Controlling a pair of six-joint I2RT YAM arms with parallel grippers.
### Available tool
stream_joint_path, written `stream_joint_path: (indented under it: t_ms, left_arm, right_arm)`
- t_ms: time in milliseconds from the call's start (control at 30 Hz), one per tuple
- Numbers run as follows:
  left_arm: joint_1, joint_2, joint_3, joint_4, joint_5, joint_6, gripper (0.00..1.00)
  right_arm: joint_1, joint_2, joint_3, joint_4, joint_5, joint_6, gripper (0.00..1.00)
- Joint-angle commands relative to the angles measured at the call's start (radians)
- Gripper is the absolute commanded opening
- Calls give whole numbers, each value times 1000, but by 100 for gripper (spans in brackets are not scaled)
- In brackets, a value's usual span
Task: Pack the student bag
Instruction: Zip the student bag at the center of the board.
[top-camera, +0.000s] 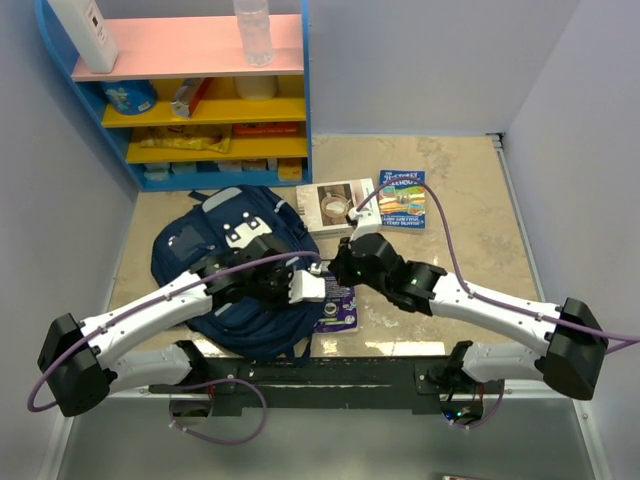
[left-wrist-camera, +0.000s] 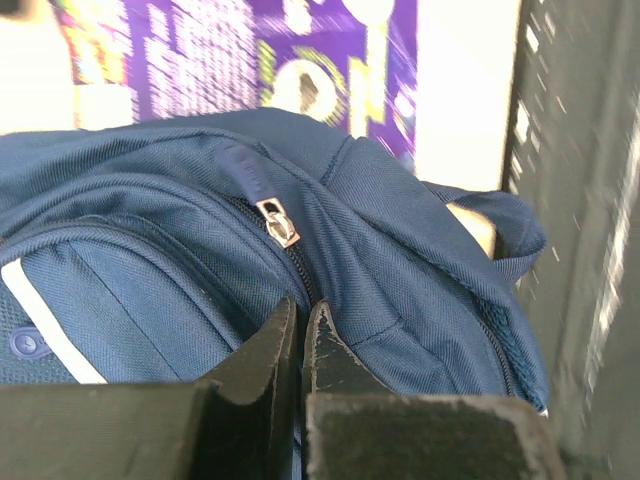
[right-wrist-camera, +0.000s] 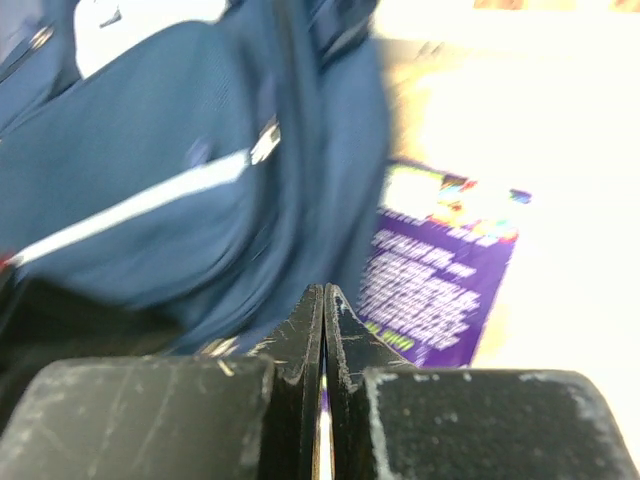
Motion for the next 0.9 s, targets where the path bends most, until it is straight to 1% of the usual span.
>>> stream_joint_path:
  t_ms: [0, 67, 167, 200, 233, 267, 333, 367, 400, 467, 500, 567, 667, 767, 867]
  left_arm:
    - [-13, -50, -12, -157, 54, 162, 0]
    - [-12, -65, -12, -191, 54, 183, 0]
    - [-13, -88, -5, -171, 50, 157, 0]
    - [-13, -88, -3, -163, 53, 153, 0]
    - [-13, -88, 1, -159, 53, 137, 0]
    - [-13, -87, 0, -154, 53, 131, 0]
    - [-12, -82, 6, -143, 56, 116, 0]
    - [-12, -82, 6, -139, 57, 111, 0]
    - [-13, -85, 8, -128, 59, 107, 0]
    - [-12, -93, 14, -117, 51, 91, 0]
    - [-12, -97, 15, -97, 32, 82, 0]
    - [-5, -108, 31, -86, 21, 71, 0]
    - [1, -110, 63, -71, 13, 59, 0]
    - [1, -111, 78, -77, 18, 61, 0]
    - [2, -114, 75, -77, 4, 65, 0]
  right_arm:
    - [-45, 25, 62, 13, 48, -65, 0]
    - [-59, 58, 82, 24, 36, -79, 0]
    - [-69, 97, 111, 36, -16, -96, 0]
    - [-69, 108, 108, 58, -49, -108, 0]
    - [-69, 106, 99, 79, -144, -128, 0]
    - [-69, 97, 80, 110, -195, -186, 0]
    - [-65, 44, -12, 220, -255, -218, 9]
    - [-66, 22, -45, 254, -309, -249, 16]
    - [-64, 4, -106, 321, -335, -275, 33]
    - [-53, -70, -164, 377, -360, -335, 41]
    - [-50, -94, -212, 426, -370, -350, 48]
    - [-44, -136, -253, 454, -375, -381, 53]
    - [-36, -127, -286, 496, -419, -410, 56]
    - [-6, -98, -315, 579, -456, -448, 56]
    - [49, -54, -301, 606, -487, -514, 56]
